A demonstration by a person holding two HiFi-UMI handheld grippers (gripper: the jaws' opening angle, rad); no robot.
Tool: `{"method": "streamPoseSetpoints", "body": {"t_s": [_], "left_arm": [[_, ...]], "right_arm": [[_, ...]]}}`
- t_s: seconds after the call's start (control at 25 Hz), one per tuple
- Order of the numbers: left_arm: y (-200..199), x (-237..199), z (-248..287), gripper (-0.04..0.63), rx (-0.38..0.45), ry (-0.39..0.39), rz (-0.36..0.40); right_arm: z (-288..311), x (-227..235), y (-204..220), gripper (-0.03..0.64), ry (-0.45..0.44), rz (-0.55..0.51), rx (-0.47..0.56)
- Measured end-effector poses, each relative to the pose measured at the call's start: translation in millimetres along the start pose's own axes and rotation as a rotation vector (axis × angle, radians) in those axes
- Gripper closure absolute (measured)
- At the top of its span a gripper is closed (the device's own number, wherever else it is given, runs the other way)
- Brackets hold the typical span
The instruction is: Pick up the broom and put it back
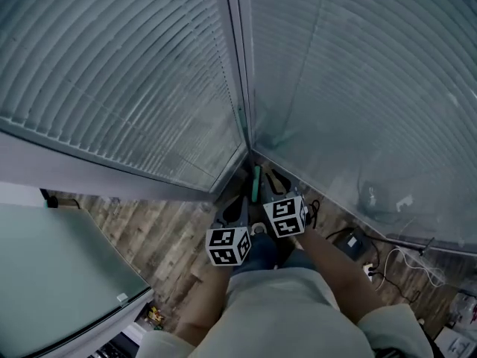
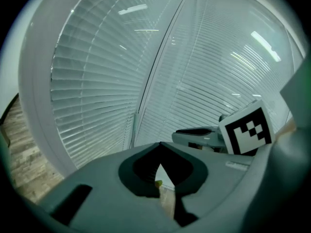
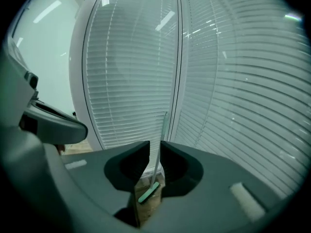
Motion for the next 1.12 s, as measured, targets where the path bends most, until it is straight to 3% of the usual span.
{"method": "streamPoseSetpoints", "body": {"t_s": [0.44, 1.12], "left_arm": [[-29.0, 39.8, -21.4, 0.588, -0.005, 0.062, 0.103], [-42.9, 66.9, -41.3, 0.588, 0.035, 0.131, 0.186]], "right_arm": [[-79.8, 12.2, -15.1, 0.609, 0.055, 0.084, 0.044], [-149.1, 23.8, -14.8, 0.611, 0.076, 0.201, 0.122]]}}
Point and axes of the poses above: the fingertips, and each gripper's own axes: z forward along the fingers, x to its right, y out of its underside, the point moved 7 cm from there along -z, backward along the fingers, and after that the axes turned 9 degrees about -z, right-handed, at the moved point
